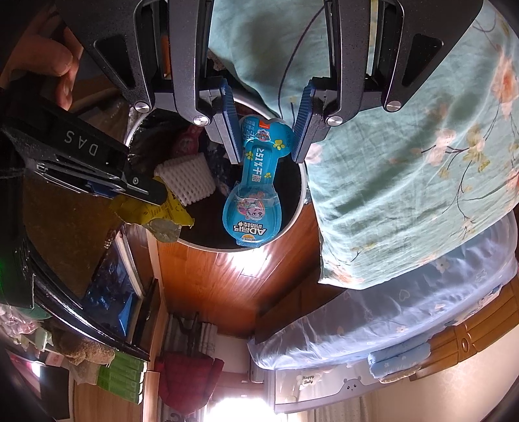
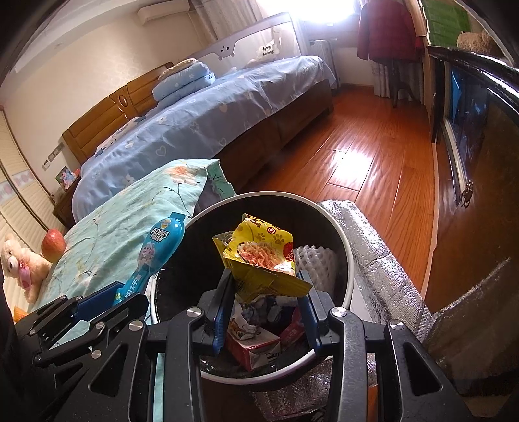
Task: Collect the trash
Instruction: 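Hold the bottle and snack bag over the bin opening with both tools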
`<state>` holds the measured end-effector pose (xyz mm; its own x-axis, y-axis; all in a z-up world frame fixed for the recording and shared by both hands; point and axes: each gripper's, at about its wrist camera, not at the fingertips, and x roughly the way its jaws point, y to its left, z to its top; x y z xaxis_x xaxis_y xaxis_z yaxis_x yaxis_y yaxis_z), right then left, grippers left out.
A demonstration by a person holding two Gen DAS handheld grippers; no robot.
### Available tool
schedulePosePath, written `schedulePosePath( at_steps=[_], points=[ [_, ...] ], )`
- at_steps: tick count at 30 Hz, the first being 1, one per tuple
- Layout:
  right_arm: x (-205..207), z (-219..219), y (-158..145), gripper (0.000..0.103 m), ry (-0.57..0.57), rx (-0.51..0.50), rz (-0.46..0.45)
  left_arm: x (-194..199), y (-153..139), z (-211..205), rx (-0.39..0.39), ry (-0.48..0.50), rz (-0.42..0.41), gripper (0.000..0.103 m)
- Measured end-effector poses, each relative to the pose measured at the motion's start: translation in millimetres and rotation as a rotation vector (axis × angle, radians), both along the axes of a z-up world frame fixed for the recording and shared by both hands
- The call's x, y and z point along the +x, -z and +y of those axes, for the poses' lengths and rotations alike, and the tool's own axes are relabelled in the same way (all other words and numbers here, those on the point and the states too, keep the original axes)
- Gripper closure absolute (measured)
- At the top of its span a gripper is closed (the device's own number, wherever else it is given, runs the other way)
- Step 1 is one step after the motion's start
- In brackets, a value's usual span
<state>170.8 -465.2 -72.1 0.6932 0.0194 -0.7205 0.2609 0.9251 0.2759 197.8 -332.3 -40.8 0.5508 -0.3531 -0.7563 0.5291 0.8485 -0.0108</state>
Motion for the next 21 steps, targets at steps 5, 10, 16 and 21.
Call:
schedulePosePath(
  at_steps=[5,10,16,21],
  points=[
    [1.9,-2.1,-0.5,0.064,0.000,0.000,0.001,2.2,-0.3,-1.7,0.003,0.000,0.000,0.072],
    [2.5,-3.4,-0.6,0.063,0.001,-0.001,0.002,5.7,0.1,-4.0,0.006,-0.003,0.001,0.072],
    [4.3,-5.4,-0.9,0.063,0.004,-0.001,0.002,8.2,1.5,-7.5,0.011,-0.002,0.006,0.072],
    [5.8,-7.8,-1.1,0.062,0.005,-0.001,0.004,9.1,2.1,-9.5,0.015,0.001,0.004,0.071]
  ],
)
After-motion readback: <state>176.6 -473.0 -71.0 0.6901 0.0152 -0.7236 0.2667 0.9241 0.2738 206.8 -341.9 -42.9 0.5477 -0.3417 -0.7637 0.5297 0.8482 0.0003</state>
